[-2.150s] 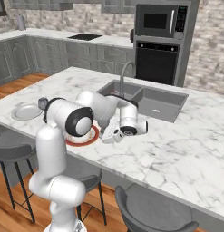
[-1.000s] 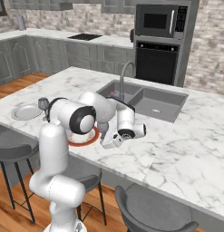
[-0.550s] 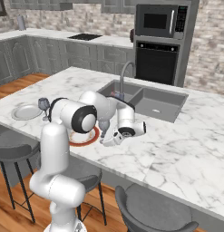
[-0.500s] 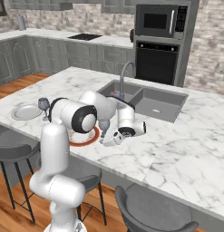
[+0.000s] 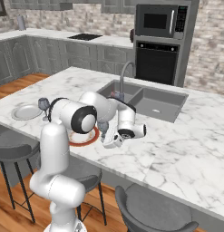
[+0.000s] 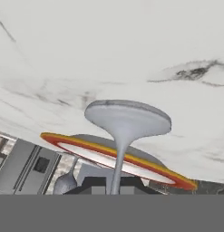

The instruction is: Retrieve the wine glasses from the counter and place one next to each plate.

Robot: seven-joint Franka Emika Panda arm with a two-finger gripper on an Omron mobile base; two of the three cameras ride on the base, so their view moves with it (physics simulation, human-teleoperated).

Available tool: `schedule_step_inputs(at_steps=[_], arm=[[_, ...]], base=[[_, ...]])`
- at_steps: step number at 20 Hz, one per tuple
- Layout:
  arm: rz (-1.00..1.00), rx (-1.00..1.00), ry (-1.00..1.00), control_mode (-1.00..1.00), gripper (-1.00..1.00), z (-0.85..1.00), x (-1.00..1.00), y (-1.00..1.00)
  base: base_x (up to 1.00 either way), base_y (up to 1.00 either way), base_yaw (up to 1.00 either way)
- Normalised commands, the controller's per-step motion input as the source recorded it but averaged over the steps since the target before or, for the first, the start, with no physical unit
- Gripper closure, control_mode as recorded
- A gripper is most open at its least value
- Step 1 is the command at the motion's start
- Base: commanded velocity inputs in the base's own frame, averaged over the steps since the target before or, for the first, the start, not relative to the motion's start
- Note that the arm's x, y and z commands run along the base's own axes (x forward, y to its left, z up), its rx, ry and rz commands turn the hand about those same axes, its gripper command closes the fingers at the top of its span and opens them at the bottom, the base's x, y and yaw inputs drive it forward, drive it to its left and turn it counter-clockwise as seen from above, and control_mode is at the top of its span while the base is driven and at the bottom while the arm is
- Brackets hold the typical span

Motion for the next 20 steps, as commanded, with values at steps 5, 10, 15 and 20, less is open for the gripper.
schedule_step_inputs(at_steps=[5, 10, 15, 20], arm=[[0.03, -0.01, -0.26, -1.00, 1.00, -0.26, -0.01, 0.00], [0.00, 0.00, 0.00, -1.00, 1.00, -0.13, 0.02, 0.00], [0.00, 0.00, 0.00, -1.00, 1.00, -0.16, 0.00, 0.00], [0.02, 0.00, -0.03, -1.00, -1.00, -0.16, -0.02, 0.00]], base=[[0.00, 0.00, 0.00], [0.00, 0.00, 0.00], [0.00, 0.00, 0.00], [0.00, 0.00, 0.00]])
